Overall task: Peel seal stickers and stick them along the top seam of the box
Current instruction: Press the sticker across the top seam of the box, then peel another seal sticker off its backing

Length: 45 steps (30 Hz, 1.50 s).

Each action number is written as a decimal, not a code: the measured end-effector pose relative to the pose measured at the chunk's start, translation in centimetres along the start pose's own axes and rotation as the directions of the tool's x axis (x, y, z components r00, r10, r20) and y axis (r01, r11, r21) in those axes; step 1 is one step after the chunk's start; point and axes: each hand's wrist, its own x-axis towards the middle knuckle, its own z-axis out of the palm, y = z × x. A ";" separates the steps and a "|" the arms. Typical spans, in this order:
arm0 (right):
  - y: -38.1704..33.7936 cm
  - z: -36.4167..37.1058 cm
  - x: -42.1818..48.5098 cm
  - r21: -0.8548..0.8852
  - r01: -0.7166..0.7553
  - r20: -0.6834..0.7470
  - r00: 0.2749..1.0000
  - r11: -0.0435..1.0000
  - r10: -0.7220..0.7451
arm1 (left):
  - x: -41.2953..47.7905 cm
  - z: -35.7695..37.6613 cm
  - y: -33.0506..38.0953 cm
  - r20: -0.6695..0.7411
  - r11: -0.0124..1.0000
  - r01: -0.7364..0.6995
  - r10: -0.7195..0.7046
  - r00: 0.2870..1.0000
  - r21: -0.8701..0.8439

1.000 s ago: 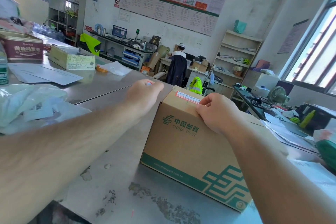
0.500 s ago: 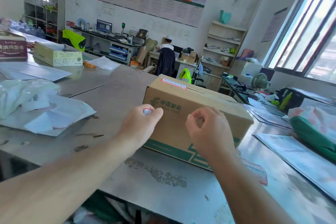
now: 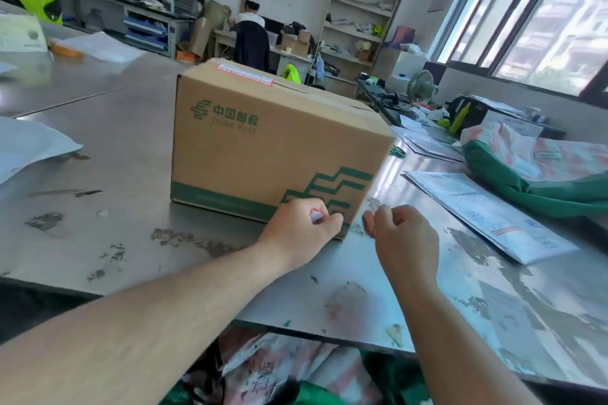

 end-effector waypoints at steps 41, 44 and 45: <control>8.1 3.9 6.0 -0.157 -0.370 -0.149 0.925 0.916 0.348 | 1.2 1.5 -3.7 0.088 0.996 -0.083 0.080 0.993 0.022; 8.3 3.7 5.8 -0.064 -0.343 -0.157 0.931 0.937 0.330 | 1.2 1.5 -3.6 0.086 0.997 -0.076 0.073 0.994 0.030; 8.3 3.7 5.7 -0.052 -0.332 -0.154 0.935 0.942 0.321 | 1.2 1.5 -3.6 0.085 0.997 -0.074 0.071 0.994 0.036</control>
